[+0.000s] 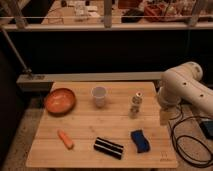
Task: Knock the bottle over
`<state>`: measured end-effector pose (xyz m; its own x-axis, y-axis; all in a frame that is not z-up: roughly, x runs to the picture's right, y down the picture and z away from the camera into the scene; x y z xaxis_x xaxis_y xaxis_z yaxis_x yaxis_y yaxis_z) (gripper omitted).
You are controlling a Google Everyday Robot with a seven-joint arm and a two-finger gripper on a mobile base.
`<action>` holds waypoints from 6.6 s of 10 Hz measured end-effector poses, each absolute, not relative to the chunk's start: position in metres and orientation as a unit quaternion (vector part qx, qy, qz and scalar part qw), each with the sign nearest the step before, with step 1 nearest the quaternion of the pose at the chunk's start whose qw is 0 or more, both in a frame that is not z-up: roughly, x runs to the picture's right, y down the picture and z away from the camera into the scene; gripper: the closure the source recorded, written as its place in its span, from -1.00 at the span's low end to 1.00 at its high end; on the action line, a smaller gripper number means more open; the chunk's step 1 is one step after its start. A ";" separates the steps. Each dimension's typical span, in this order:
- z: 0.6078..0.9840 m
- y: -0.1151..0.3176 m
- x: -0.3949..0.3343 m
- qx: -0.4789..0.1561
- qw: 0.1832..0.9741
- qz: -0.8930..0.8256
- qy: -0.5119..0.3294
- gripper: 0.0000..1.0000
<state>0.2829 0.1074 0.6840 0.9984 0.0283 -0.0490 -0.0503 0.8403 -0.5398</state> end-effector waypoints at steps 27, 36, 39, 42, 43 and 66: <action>0.722 0.067 0.228 -0.239 0.971 0.002 0.000 0.88; 0.733 0.069 0.218 -0.238 0.971 0.013 -0.009 0.93; 0.736 0.068 0.214 -0.235 0.972 0.017 -0.012 0.93; 0.739 0.067 0.209 -0.230 0.973 0.020 -0.015 0.93; 0.740 0.067 0.207 -0.229 0.973 0.021 -0.016 0.93; 0.770 0.059 0.178 -0.203 0.977 0.040 -0.055 0.93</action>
